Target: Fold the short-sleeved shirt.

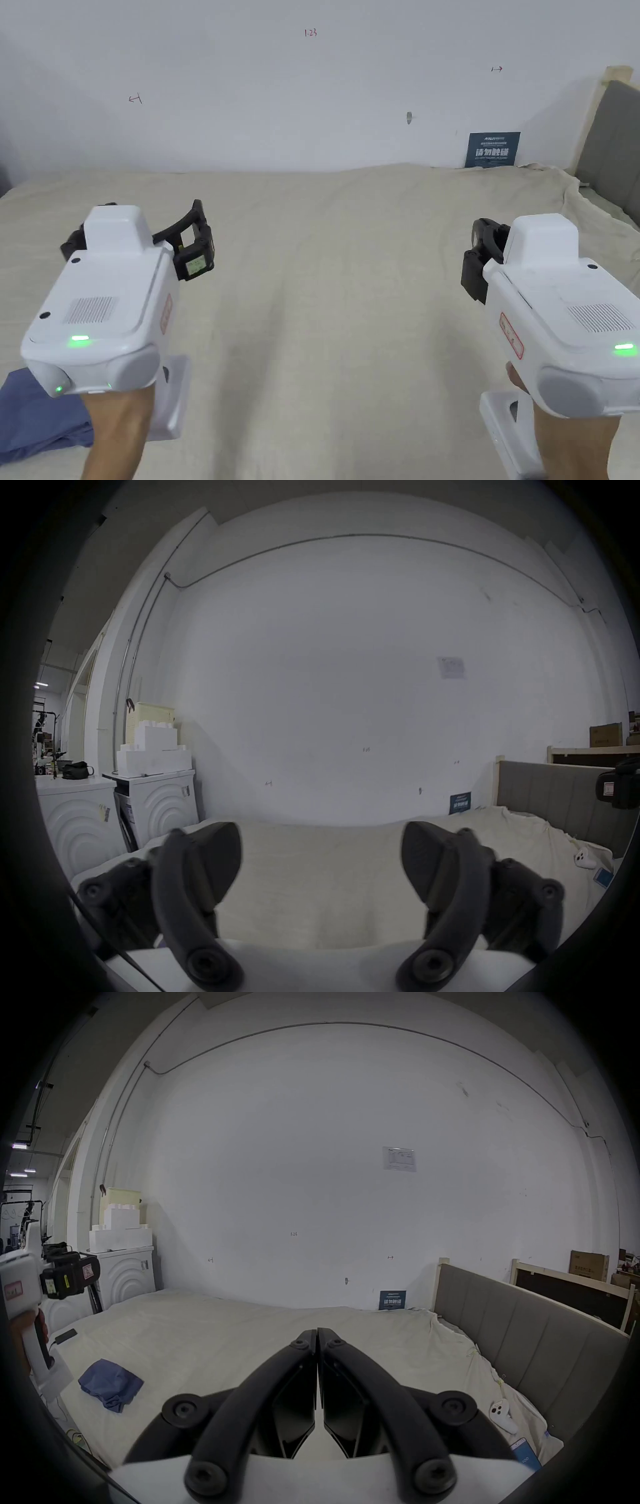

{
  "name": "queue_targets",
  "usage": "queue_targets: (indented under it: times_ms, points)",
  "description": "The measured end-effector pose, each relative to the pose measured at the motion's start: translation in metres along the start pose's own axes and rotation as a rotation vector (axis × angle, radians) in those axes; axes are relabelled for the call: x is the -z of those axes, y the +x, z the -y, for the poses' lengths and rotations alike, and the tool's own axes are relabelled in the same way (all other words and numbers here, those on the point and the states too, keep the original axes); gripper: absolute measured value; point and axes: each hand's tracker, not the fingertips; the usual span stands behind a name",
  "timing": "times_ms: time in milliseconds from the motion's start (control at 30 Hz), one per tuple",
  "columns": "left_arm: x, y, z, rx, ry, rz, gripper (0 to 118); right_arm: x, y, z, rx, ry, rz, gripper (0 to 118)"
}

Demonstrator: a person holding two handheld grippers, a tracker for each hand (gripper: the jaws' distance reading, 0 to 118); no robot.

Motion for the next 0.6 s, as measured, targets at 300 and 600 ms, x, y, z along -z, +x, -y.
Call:
queue_targets:
  times_ms: [300,600]
  points:
    - [-0.014,0.023,0.025,-0.050,0.011,0.078,0,0.007,-0.003,0.010,0.005,0.028,0.048,0]
    - [-0.016,0.031,0.030,-0.042,-0.019,0.089,0,0.016,-0.010,0.013,0.010,0.031,0.070,0]
